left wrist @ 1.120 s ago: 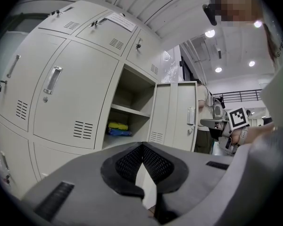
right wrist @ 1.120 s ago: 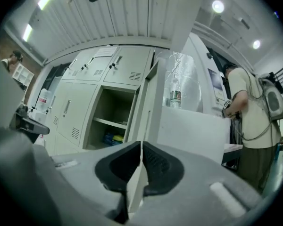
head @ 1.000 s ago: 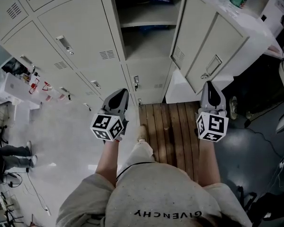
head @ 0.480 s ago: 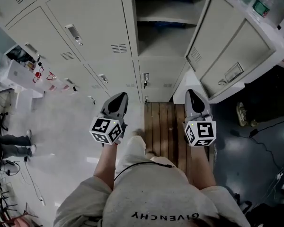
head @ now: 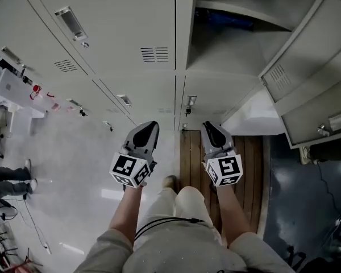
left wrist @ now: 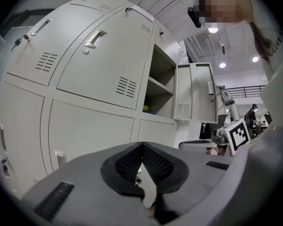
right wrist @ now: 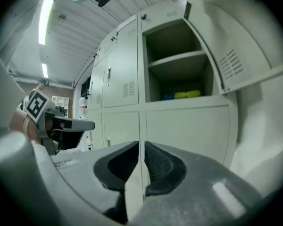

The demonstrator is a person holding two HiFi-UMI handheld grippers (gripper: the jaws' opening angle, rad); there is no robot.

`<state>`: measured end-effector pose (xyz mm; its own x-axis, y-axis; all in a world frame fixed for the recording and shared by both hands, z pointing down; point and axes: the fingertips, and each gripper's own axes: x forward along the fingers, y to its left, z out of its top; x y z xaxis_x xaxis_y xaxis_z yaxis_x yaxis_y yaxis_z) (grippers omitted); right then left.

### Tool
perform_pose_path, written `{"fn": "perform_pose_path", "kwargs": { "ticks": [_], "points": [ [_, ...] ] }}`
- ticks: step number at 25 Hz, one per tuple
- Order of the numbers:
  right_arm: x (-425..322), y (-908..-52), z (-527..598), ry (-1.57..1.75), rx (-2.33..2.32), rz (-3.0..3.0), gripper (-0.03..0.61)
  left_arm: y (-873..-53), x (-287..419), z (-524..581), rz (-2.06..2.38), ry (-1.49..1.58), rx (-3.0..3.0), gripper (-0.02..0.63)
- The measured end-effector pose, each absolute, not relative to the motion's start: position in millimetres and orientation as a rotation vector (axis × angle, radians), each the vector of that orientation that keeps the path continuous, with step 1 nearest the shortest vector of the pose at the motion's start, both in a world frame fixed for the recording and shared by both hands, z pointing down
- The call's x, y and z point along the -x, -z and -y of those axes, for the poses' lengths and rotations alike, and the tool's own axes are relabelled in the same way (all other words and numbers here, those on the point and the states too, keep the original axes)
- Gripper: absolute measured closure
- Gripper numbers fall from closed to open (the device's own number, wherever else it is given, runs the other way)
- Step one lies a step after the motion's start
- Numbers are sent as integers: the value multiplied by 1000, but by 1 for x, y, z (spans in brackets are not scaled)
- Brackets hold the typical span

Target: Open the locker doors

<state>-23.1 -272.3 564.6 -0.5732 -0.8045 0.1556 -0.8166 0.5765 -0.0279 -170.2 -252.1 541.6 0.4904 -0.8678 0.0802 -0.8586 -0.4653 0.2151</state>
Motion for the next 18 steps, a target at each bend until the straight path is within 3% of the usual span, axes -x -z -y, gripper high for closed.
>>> {"fn": "perform_pose_path", "kwargs": {
  "ticks": [18],
  "points": [
    [76, -703, 382, -379, -1322, 2647, 422, -654, 175, 303, 1447, 46, -2423, 615]
  ]
}}
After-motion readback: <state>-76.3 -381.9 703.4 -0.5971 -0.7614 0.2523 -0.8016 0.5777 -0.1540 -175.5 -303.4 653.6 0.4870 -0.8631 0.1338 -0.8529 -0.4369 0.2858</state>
